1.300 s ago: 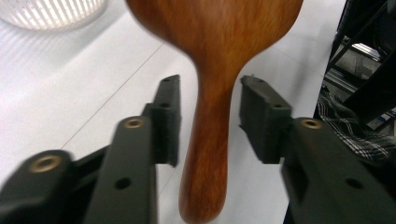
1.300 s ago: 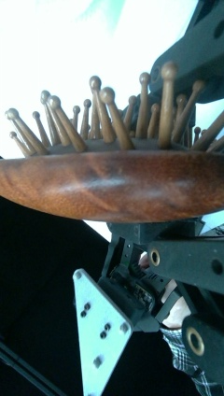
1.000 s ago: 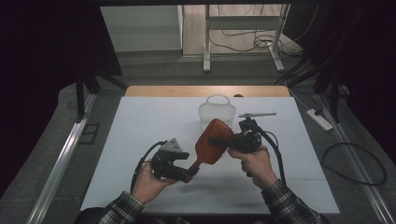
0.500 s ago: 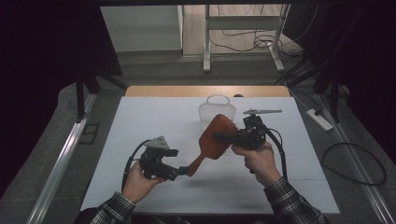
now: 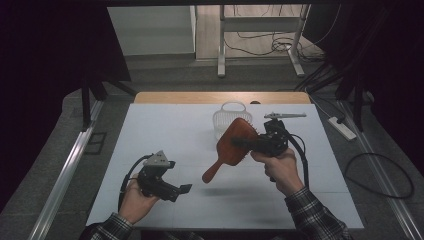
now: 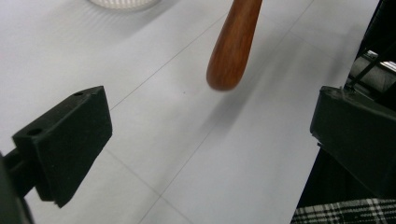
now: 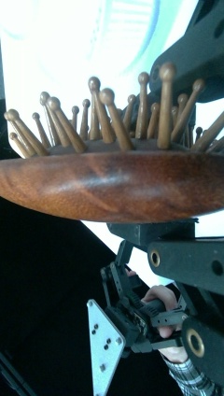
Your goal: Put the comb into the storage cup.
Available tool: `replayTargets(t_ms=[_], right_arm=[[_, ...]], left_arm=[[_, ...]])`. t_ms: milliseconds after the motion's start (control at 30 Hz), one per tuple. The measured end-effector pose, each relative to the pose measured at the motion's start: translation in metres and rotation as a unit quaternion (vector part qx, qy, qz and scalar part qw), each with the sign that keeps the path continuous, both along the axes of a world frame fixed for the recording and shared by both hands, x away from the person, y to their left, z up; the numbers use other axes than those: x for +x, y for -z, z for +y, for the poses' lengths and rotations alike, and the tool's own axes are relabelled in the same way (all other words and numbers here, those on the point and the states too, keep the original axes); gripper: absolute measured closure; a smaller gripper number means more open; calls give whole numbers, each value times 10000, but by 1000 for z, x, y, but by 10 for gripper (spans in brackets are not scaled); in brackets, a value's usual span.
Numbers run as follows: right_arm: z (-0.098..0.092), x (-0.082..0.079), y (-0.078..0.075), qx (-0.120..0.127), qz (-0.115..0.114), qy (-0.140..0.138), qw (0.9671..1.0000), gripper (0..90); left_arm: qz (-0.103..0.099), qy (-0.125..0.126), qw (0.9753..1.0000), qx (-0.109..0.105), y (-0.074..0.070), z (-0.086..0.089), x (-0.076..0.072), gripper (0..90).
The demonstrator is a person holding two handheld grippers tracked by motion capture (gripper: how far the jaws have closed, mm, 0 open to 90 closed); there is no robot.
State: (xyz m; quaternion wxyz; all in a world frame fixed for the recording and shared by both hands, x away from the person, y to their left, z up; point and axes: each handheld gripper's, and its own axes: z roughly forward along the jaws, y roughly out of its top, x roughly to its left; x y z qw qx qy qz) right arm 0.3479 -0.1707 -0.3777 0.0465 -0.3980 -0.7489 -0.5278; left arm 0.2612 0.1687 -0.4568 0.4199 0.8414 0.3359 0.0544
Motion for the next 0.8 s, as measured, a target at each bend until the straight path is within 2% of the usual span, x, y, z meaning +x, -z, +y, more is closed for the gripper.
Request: replayTargets(t_ms=[133, 200, 533, 700, 800], right_arm=[[-2, 1, -4, 26, -41, 45, 10000, 564], [-3, 2, -6, 21, -69, 72, 9999, 563], [-8, 6, -14, 36, -172, 232, 9996, 562], [-10, 9, -18, 78, -198, 296, 9993, 562], [-11, 12, -20, 93, -230, 351, 9991, 563]], left_arm=[[-220, -144, 9996, 114, 2, 8, -9, 0], [-265, -195, 9994, 116, 3, 12, -12, 0], [-346, -382, 9986, 87, 7, 27, -26, 0], [-406, -488, 9978, 199, 8, 36, -33, 0], [-422, -552, 9974, 173, 8, 39, -36, 0]])
